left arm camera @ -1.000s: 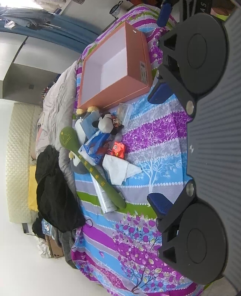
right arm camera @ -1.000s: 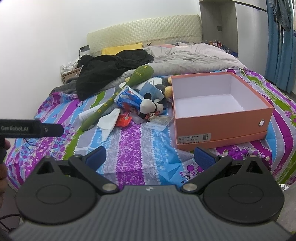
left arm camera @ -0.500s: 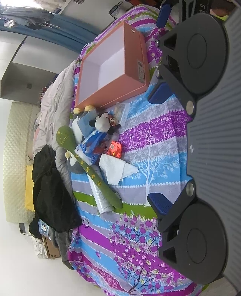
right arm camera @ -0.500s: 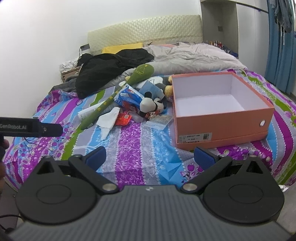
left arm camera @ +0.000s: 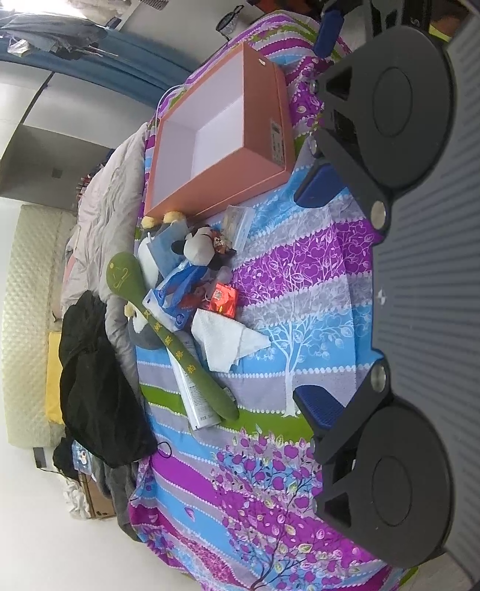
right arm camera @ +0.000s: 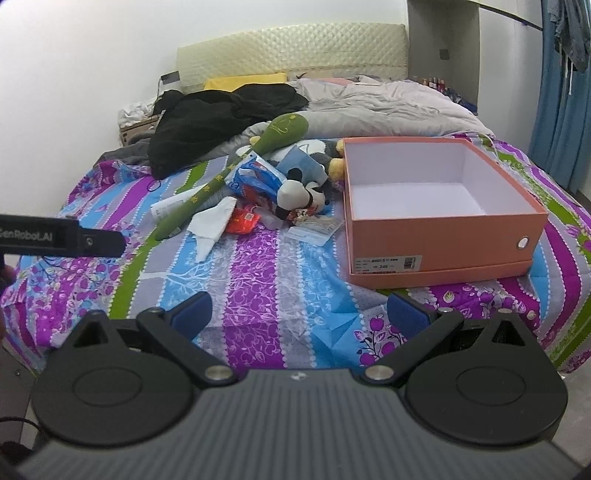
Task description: Organize soft objects
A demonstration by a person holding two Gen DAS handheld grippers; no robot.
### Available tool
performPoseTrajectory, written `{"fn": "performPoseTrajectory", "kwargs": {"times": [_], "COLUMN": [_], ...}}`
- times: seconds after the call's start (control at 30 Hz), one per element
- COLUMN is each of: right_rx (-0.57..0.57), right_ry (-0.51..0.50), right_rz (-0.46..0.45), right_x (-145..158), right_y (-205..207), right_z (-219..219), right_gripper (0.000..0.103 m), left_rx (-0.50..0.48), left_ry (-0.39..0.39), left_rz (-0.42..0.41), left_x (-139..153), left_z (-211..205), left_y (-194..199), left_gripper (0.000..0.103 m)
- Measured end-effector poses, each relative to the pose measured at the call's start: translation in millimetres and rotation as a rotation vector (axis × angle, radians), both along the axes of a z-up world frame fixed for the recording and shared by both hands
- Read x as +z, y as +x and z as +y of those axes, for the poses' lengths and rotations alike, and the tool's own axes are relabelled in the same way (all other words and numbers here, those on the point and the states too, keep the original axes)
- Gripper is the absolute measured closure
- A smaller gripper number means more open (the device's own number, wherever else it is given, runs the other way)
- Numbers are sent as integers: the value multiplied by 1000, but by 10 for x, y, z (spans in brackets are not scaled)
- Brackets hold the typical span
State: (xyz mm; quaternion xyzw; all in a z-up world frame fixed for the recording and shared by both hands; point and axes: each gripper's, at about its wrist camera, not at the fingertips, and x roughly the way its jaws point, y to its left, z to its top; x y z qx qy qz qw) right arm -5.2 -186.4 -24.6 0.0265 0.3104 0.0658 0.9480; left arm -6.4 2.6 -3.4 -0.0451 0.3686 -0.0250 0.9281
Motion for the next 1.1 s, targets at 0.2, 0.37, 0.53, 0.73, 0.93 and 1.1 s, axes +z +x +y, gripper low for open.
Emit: {"fn": "performPoseTrajectory", "kwargs": {"times": [0.2, 0.37, 0.53, 0.73, 0.93, 1.1], "right_rx": [-8, -13, -31, -18, -15, -9], "right_ry": [34, 31, 62, 56, 72, 66], "right_rz": [9, 8, 10, 2, 15, -4], "right_x": [-42, -61, -102, -146, -211, -245], "right_y": [-2, 11, 73, 213, 439, 641], "right_z": [-48, -15, -46, 2, 32, 99], "right_gripper": [0, 0, 0, 0, 0, 0], "left_rx": [-16, -16, -19, -19, -29, -23], "left_ry": [-8, -6, -25, -30, -30, -23], "left_rz": [-15, -2, 12, 32, 47, 59], "left_x": [-21, -73, -148, -271, -409, -559], "left_z": [9, 24, 63, 92, 127, 209], "left_y": [-3, 30, 83, 236, 459, 691], "left_gripper": [0, 0, 0, 0, 0, 0]}}
